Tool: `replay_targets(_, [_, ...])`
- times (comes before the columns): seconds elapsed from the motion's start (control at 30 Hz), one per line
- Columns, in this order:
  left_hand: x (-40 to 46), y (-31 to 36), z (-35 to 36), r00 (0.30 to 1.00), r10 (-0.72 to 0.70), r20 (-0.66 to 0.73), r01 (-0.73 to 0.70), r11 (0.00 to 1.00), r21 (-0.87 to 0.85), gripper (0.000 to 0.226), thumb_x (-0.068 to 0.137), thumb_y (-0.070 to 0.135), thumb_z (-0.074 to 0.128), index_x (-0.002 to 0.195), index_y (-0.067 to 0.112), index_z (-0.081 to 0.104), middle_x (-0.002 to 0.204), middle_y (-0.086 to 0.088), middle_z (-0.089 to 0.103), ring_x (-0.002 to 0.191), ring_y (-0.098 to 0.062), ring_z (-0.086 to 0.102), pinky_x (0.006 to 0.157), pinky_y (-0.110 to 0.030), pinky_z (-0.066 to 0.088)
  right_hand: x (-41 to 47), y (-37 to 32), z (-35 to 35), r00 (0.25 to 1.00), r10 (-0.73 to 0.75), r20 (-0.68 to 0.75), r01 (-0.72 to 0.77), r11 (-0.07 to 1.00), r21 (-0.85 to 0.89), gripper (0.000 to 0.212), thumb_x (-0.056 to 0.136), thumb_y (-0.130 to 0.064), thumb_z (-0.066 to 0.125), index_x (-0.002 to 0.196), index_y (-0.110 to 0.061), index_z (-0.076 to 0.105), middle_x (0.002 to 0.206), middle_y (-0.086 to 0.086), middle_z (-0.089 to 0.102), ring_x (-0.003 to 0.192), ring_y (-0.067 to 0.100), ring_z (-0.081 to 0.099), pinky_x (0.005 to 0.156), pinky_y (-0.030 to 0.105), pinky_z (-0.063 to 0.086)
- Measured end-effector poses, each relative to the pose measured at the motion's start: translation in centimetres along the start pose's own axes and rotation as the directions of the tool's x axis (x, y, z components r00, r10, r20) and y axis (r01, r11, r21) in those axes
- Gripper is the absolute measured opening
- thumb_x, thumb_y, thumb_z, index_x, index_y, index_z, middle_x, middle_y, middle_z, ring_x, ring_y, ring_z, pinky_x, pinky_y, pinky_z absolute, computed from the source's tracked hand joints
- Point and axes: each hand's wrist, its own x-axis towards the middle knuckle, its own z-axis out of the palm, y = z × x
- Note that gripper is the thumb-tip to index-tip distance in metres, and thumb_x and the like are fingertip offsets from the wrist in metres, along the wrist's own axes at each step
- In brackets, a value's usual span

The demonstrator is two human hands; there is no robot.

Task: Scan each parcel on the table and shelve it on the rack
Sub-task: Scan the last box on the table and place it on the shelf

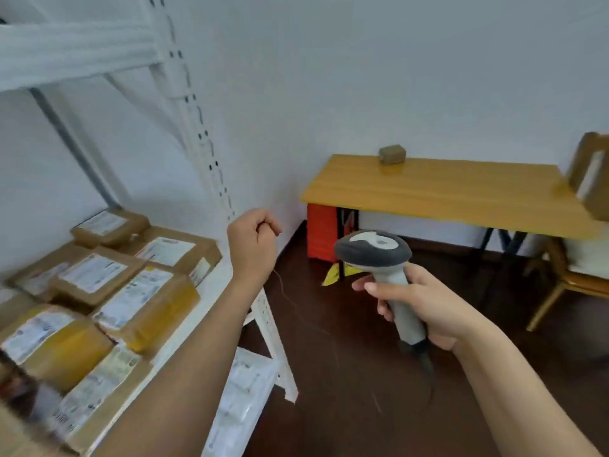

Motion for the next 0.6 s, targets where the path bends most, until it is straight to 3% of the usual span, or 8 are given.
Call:
replay_targets(0.1, [4.2,-2.6,7.1,0.997,-0.022,0.071,0.024,0.999,-0.033,0.028,0.066,-0.001,0.036,0.057,0.009,0.061,0.057,0.006,0.057,0.058,0.001,0.052,0.057,-0.01,0.038,4.6,0.6,-4.5,0.994,0.036,-0.101,-0.03,0.998,0.052,0.025,0.091,-0.007,0.065,0.116,-0.008,0.063,0.108,0.016,0.07,0.059,0.01,0.054,0.056,0.025,0.047])
replay_targets(0.23, [10.8,-7.7,16.7,0.991,-0.1,0.085,0.104,0.994,-0.041,0.044,0.071,-0.014,0.038,0.052,0.022,0.054,0.057,0.007,0.056,0.059,0.001,0.053,0.057,-0.009,0.038,12.4,0.3,-10.2,0.975,0.061,-0.215,-0.045,0.996,0.079,0.029,0.09,-0.009,0.067,0.118,-0.009,0.061,0.11,0.014,0.07,0.06,0.01,0.055,0.057,0.025,0.049])
replay_targets(0.33, [15.5,-11.6,24.2,0.959,-0.226,0.17,0.23,0.973,-0.006,0.043,0.074,-0.014,0.039,0.054,0.021,0.055,0.061,-0.001,0.058,0.061,-0.017,0.055,0.057,-0.026,0.041,17.3,-0.8,-14.7,0.941,0.09,-0.326,-0.06,0.993,0.102,0.028,0.089,-0.011,0.069,0.116,-0.009,0.062,0.114,0.018,0.067,0.062,0.011,0.057,0.059,0.026,0.05])
replay_targets(0.47, [20.3,-13.6,33.8,0.898,-0.309,0.314,0.307,0.95,0.059,0.04,0.079,-0.01,0.039,0.058,0.019,0.056,0.067,-0.007,0.063,0.057,-0.017,0.051,0.055,-0.027,0.037,22.6,-2.4,-21.3,0.869,0.094,-0.486,-0.039,0.992,0.123,0.027,0.089,-0.015,0.069,0.115,-0.011,0.062,0.117,0.018,0.066,0.062,0.009,0.058,0.06,0.026,0.051])
replay_targets(0.6, [23.7,-14.6,41.4,0.838,-0.321,0.441,0.325,0.943,0.068,0.038,0.082,-0.011,0.04,0.061,0.015,0.059,0.073,-0.011,0.065,0.07,-0.029,0.061,0.062,-0.036,0.048,27.6,-2.4,-26.6,0.805,0.139,-0.577,-0.014,0.976,0.216,0.028,0.089,-0.017,0.069,0.115,-0.01,0.062,0.12,0.023,0.063,0.061,0.009,0.056,0.059,0.027,0.049])
